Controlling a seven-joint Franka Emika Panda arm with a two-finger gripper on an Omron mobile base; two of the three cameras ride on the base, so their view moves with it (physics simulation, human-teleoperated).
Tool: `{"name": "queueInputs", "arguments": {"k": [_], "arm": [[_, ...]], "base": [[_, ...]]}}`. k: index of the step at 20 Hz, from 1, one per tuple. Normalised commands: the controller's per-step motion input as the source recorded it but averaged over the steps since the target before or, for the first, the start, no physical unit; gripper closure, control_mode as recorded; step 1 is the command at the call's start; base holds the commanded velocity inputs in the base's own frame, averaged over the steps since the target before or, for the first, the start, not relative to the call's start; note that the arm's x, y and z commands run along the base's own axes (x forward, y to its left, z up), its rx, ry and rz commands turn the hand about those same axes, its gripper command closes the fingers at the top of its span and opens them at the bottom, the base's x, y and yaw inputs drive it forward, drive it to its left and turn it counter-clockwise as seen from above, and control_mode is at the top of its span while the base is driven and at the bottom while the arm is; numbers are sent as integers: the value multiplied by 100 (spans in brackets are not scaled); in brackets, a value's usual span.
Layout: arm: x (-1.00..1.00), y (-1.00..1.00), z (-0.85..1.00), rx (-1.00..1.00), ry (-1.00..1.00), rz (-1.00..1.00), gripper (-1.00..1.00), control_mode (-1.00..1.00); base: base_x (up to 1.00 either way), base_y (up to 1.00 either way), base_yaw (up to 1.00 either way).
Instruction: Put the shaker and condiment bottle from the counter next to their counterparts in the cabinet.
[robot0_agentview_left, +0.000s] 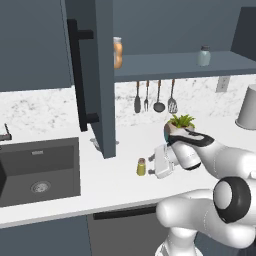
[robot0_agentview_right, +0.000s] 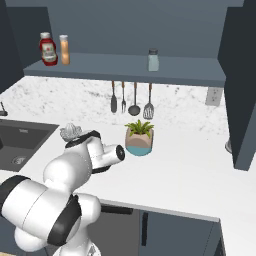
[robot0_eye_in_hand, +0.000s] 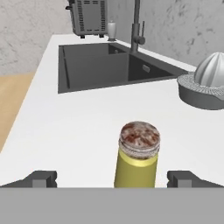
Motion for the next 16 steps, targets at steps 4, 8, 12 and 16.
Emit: {"name": "queueInputs", "arguments": {"k": [4,8,12,16], "arm": [[14,6,-9,0,0,0,-100,-100],[11,5,-11,0,0,0,-100,-100],[8,2,-10,0,0,0,-100,-100],[7,3,-8,0,0,0,-100,-100]], "base": [[0,0,0],[0,0,0],[0,0,0],[0,0,0]]}}
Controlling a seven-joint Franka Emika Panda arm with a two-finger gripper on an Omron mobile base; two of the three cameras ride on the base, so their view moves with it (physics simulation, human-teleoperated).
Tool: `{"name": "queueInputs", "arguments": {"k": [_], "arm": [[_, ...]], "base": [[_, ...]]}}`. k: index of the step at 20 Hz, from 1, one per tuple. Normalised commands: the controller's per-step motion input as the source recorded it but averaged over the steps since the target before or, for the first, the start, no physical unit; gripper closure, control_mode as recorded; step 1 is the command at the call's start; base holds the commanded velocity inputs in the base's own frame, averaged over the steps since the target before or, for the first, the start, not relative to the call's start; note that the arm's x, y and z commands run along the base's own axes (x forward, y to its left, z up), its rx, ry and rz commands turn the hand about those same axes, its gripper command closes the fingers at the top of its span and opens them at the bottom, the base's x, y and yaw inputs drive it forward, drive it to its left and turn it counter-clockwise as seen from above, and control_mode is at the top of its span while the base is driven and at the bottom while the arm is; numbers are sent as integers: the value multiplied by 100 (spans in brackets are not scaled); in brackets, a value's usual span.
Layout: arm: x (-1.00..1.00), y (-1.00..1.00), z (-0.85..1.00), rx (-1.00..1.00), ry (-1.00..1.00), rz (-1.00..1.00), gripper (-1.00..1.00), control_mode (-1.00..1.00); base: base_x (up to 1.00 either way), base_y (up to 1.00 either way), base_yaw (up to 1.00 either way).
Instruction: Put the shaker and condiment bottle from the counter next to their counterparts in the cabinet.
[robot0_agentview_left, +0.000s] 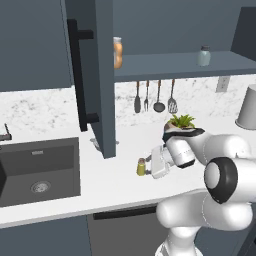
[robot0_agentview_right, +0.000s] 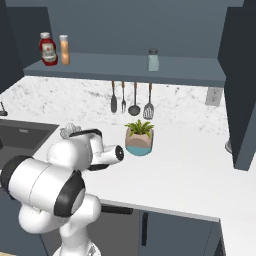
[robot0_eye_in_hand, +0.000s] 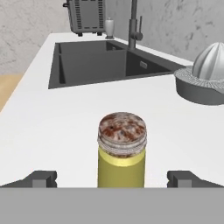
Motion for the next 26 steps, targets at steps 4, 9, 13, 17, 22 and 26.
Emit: {"name": "queueInputs", "arguments": {"k": [4,9,13,17,22,26], "arm": [[9,6,-6,0,0,0,-100,-100],[12,11,-8,0,0,0,-100,-100],[15,18,-10,0,1,0,-100,-100],[15,20,-22,0,8,2,100,-100],[19,-4,-5,3,5,1,100,-100],[5,-17,0,5,0,-5,100,-100]], "base": [[0,0,0],[0,0,0],[0,0,0],[0,0,0],[0,0,0],[0,0,0]]}}
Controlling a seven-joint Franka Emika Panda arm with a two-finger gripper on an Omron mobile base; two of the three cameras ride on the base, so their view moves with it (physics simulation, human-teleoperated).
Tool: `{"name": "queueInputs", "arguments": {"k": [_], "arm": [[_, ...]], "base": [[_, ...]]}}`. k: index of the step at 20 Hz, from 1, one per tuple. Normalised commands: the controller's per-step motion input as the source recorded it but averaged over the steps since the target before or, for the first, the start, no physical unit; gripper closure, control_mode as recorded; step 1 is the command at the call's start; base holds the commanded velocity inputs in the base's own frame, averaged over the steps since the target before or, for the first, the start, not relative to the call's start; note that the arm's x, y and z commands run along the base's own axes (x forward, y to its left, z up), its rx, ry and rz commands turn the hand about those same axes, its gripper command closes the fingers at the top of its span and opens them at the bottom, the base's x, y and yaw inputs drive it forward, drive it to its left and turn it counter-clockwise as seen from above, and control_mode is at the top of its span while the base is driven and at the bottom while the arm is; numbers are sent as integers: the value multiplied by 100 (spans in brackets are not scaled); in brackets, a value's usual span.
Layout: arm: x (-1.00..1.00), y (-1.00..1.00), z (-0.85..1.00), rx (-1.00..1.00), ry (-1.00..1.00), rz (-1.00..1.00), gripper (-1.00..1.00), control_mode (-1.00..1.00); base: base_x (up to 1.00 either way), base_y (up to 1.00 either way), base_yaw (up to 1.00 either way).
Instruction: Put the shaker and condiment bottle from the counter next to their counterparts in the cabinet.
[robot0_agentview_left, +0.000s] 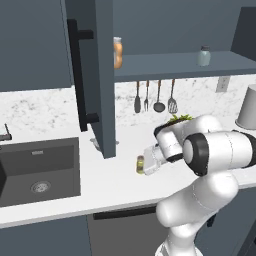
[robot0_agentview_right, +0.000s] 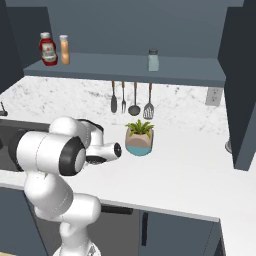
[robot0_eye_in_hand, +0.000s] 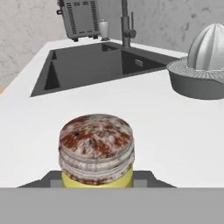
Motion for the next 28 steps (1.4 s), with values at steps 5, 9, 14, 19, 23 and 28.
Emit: {"name": "queueInputs", "arguments": {"k": [5,9,14,19,23,28], "arm": [[0,-31,31,4,0,-13,100,-100],[-10,-35,73,1,0,-16,100,-100],[-26,-36,95,4,0,-24,100,-100],[-34,-29,94,3,0,-29,100,-100],[-35,-20,88,0,-2,-26,100,-100],[-37,-21,89,0,-7,-25,100,-100]], "base": [[0,0,0],[0,0,0],[0,0,0],[0,0,0],[0,0,0],[0,0,0]]}}
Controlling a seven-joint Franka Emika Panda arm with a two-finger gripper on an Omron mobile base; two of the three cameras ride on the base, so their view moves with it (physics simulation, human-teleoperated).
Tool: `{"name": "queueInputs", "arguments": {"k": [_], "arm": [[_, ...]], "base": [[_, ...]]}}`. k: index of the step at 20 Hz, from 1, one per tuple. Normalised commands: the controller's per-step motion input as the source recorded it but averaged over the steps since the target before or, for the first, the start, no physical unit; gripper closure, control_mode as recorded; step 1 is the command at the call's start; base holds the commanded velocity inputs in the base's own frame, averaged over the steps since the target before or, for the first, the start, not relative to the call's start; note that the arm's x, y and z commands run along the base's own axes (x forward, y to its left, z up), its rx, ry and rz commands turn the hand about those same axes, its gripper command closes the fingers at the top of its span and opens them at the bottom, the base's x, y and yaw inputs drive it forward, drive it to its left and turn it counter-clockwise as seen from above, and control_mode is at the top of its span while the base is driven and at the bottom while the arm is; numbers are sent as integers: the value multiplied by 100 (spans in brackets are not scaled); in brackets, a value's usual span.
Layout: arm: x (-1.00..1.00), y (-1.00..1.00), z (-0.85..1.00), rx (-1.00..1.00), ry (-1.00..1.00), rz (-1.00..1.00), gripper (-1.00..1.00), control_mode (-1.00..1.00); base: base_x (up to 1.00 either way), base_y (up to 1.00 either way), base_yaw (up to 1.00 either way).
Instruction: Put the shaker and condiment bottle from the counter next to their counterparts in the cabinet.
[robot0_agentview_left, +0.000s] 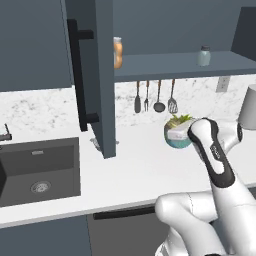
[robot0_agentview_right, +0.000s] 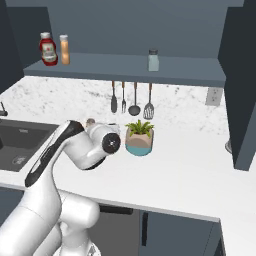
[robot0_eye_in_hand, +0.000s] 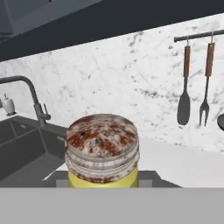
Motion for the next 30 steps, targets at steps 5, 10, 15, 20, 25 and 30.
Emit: {"name": "queueInputs", "arguments": {"k": [5,10,15,20,25,30], "arm": [[-34,-20,79,0,-6,-24,100,-100],[-22,-13,62,0,0,-25,100,-100],[-19,-9,56,0,0,-29,100,-100],[-23,-16,61,0,0,-30,100,-100],[-9,-23,69,3,4,-29,100,-100],[0,-39,69,4,6,-24,100,-100]], "base": [[0,0,0],[0,0,0],[0,0,0],[0,0,0],[0,0,0],[0,0,0]]}}
